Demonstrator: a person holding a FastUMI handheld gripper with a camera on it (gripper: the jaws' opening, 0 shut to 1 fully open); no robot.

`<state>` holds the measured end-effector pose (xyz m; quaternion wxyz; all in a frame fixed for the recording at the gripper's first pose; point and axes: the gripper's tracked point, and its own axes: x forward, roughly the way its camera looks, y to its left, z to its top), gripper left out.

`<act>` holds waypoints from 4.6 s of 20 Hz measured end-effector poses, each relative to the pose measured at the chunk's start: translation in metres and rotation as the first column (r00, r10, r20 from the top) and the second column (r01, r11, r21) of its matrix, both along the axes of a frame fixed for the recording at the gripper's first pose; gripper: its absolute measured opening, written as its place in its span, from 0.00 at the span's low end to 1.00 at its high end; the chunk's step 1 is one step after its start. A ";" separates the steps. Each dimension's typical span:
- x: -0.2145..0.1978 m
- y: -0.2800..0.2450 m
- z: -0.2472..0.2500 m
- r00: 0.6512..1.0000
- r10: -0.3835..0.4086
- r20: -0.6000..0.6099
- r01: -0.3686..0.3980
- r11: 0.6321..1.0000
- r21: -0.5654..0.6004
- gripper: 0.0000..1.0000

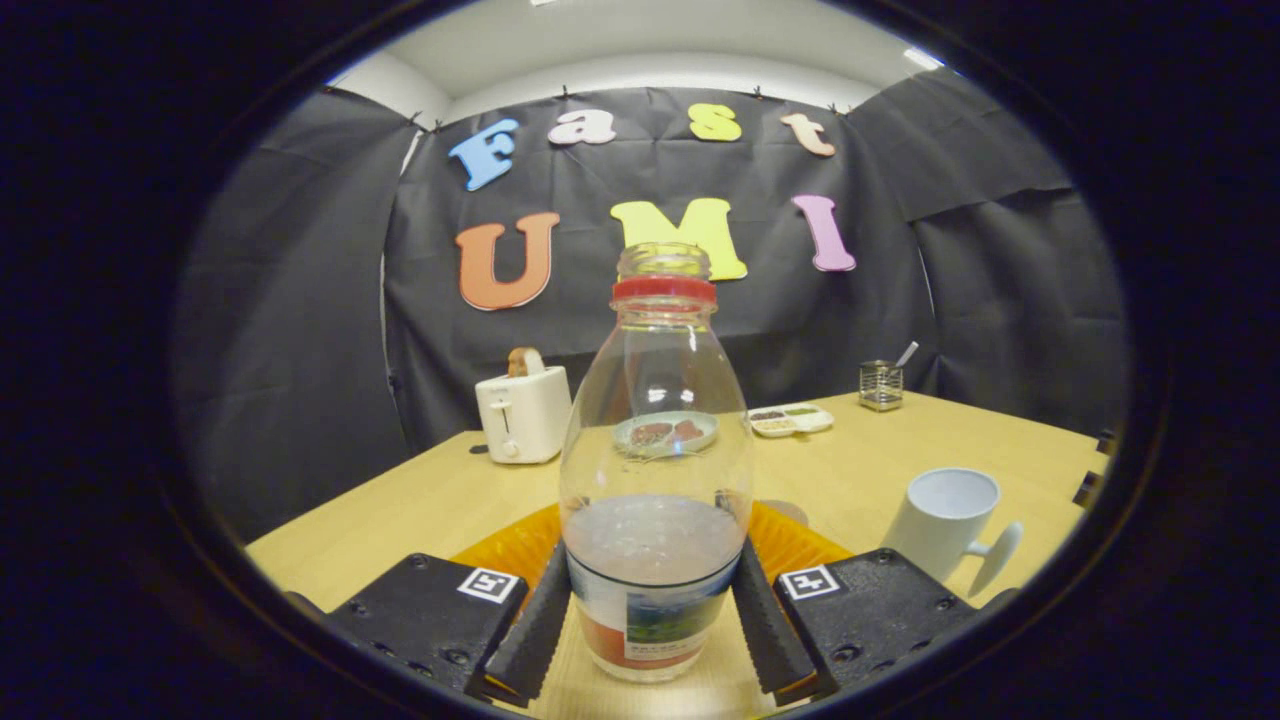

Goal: Take the bottle from table, then pour the juice into the cup, finally place the bottle on the coaster

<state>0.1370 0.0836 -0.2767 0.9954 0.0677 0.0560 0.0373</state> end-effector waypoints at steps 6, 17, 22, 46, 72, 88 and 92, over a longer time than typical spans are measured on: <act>0.001 -0.008 0.012 0.997 -0.005 -0.077 0.025 0.964 0.266 0.80; 0.005 -0.027 0.011 0.985 0.023 -0.170 0.092 0.764 0.639 0.80; -0.002 -0.024 0.009 0.980 0.080 -0.180 0.088 0.642 0.762 0.80; -0.010 -0.055 0.039 0.970 0.144 -0.196 0.181 0.110 0.977 0.79; -0.006 -0.064 0.069 0.970 0.181 -0.164 0.174 -0.039 0.984 0.79; 0.000 -0.064 0.092 0.974 0.170 -0.152 0.172 -0.107 0.979 0.79; 0.004 -0.071 0.098 0.975 0.168 -0.148 0.172 -0.137 0.976 0.80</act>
